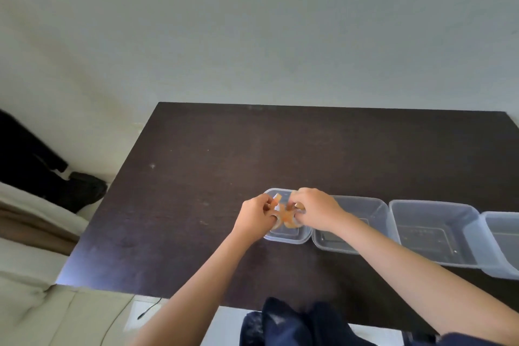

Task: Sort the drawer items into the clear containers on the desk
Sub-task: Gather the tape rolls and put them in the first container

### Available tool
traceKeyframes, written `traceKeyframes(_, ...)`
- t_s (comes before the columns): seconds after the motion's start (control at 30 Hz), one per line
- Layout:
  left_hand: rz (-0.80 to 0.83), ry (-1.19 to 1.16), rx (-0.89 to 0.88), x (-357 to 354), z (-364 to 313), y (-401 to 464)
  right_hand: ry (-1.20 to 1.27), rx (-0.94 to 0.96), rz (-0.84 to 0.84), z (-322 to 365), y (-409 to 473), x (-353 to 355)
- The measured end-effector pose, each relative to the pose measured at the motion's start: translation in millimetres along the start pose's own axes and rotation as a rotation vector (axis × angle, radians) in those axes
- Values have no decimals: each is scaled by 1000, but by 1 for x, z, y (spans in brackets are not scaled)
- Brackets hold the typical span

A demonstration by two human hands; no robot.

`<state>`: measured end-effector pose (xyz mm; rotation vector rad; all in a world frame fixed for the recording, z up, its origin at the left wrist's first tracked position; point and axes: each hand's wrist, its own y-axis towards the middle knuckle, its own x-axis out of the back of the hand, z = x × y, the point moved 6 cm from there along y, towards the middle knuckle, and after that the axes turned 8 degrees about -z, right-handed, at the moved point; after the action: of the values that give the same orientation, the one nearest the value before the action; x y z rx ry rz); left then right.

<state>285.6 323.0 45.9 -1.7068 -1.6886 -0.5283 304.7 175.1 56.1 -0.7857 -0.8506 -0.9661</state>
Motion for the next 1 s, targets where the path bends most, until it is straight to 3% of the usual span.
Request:
traceKeyframes(0.2, 90, 19, -77, -3, 12, -5, 24, 77, 83, 2, 6, -10)
traceKeyframes(0.63, -93, 8, -190, 15, 10, -20, 128, 20, -48, 4, -12, 13)
traceKeyframes(0.77, -169, 29, -130, 16, 18, -46, 107, -46, -142, 8, -45, 14)
traceKeyframes(1.0, -105, -103, -168, 14, 12, -102, 160, -113, -269, 22, -158, -10)
